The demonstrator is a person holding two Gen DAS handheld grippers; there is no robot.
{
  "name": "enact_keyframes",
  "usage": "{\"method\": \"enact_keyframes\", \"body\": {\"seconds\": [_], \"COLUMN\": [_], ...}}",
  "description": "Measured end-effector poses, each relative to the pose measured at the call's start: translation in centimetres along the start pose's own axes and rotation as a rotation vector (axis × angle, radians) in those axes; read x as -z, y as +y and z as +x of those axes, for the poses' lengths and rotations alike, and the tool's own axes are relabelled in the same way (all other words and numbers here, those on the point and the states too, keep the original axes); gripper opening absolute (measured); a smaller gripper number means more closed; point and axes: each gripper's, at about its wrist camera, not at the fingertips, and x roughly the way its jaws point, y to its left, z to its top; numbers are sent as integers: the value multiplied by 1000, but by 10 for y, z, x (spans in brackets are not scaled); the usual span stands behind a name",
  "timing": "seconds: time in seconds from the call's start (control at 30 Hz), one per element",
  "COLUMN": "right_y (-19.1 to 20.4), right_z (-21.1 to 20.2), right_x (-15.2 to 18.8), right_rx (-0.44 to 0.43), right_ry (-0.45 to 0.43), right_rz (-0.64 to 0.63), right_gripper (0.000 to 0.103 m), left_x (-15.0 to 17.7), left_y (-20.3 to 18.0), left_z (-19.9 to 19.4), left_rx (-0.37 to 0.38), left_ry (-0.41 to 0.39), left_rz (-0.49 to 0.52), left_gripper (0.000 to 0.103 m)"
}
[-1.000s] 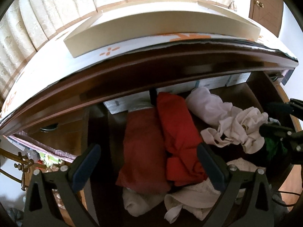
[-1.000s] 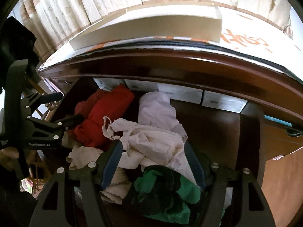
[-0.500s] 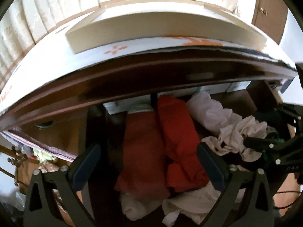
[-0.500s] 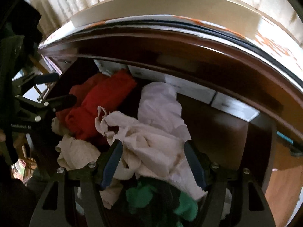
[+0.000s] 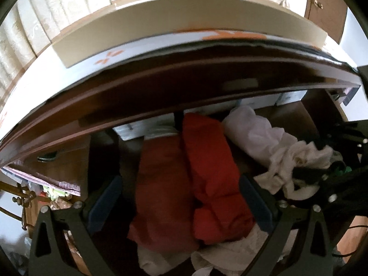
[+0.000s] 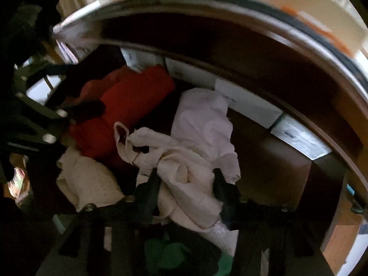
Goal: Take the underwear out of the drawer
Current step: 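Close the right tool on the beige lace garment in the drawer, then lift the beige garment out with the right tool while the left tool reaches the red cloth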
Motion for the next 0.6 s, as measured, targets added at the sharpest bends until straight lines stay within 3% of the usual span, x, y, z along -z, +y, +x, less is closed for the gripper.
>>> {"method": "enact_keyframes", "body": {"seconds": [0.23, 0.43, 0.6], "right_y": [-14, -22, -16], "right_z": [-56, -90, -104], "right_x": [12, 26, 28], "right_rx": [-67, -66, -111], "right_ry": [-196, -325, -400], "right_rz": [130, 218, 215], "right_gripper": [36, 36, 36], "left_x": [-4, -5, -3], "left_y": [-7, -17, -28], "left_z": [7, 18, 26], "left_rx": [6, -17, -42], "left_ry": [11, 41, 77], "left_rz": [5, 32, 99], "left_gripper": [103, 103, 91]}}
